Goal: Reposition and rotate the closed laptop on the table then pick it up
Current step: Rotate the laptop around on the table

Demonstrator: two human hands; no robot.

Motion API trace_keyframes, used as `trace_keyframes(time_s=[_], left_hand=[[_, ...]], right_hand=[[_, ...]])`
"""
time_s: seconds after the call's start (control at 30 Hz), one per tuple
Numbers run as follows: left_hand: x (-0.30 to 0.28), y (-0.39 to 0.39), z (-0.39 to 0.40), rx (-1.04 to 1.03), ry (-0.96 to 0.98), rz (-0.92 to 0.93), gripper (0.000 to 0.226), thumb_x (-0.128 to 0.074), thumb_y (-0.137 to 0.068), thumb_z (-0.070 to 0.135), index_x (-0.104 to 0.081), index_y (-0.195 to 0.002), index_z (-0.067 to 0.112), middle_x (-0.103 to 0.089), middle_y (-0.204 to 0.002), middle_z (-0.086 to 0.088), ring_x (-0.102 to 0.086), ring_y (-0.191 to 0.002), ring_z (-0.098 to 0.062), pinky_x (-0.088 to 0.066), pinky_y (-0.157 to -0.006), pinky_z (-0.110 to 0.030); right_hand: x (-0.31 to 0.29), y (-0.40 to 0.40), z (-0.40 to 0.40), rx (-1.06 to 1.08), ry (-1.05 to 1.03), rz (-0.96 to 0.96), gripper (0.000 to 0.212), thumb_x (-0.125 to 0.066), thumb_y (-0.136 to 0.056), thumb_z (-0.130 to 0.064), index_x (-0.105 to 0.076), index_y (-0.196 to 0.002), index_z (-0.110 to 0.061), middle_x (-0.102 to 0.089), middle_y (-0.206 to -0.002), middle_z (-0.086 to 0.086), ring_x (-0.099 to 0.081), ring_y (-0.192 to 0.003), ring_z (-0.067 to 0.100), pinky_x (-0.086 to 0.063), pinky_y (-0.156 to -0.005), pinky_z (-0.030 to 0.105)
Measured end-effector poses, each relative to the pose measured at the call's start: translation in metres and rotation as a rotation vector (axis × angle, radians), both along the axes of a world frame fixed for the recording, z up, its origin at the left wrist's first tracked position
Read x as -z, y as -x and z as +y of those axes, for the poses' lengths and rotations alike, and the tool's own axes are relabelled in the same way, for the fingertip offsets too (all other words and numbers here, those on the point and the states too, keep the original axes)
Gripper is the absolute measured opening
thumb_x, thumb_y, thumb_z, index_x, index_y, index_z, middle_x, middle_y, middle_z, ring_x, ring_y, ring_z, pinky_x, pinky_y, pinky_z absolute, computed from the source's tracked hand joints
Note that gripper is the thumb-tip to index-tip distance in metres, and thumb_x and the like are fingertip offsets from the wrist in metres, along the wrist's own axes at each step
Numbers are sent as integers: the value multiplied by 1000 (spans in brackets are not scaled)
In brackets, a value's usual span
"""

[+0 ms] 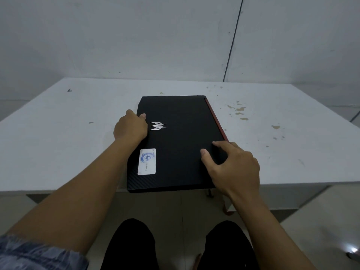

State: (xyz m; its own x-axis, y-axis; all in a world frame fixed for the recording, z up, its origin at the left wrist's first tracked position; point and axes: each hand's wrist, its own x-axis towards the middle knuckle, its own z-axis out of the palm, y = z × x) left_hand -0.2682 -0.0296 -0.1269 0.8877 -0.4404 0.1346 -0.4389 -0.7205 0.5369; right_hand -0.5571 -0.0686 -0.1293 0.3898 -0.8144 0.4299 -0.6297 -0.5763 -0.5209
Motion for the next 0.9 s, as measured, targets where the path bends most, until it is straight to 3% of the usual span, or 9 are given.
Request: trace_keyframes(time_s=[0.23, 0.4, 0.53, 0.7, 0.9], left_hand=[[14, 29, 5, -133, 11, -67, 43, -39, -105, 38, -49, -127, 2, -65, -122, -20, -62, -111, -42, -36, -74, -40], [8, 33, 7, -160, -68, -50, 52, -39, -101, 36, -41, -140, 2, -46, -141, -24, -49, -125, -43, -38, -97, -48], [1, 14, 0, -22, -15, -187, 58, -45, -91, 28, -36, -144, 6, -36, -142, -25, -42, -123, -46, -32, -103, -51], [-3, -30, -28, 230, -32, -46, 60, -49, -96, 45, -37, -153, 30, -34, -151, -18, -33, -140, -39, -26, -112, -49], [-14, -66, -63, 335, -170, -21, 65, -46, -96, 58, -36, -157, 38, -36, -160, -18, -29, -147, -39, -25, -117, -50]], right_hand=[[-7, 16, -47, -162, 33, 25, 48, -56, -87, -64, -76, -114, -30, -76, -103, -9, -70, -86, 14, -55, -76, 33], [-7, 18, -56, -144, 27, 1, 38, -59, -90, -49, -76, -116, -26, -76, -110, -8, -69, -95, 15, -54, -80, 31], [7, 17, -33, 87, -55, -131, 37, -59, -93, -44, -71, -122, -24, -68, -121, 0, -61, -105, 16, -47, -88, 32], [19, 12, -1, 153, -153, -102, 57, -56, -94, -51, -53, -146, -26, -42, -148, 7, -28, -139, 22, -36, -111, 46], [18, 9, -2, 143, -137, -113, 55, -57, -93, -50, -52, -143, -28, -41, -142, 5, -31, -133, 20, -38, -99, 34]])
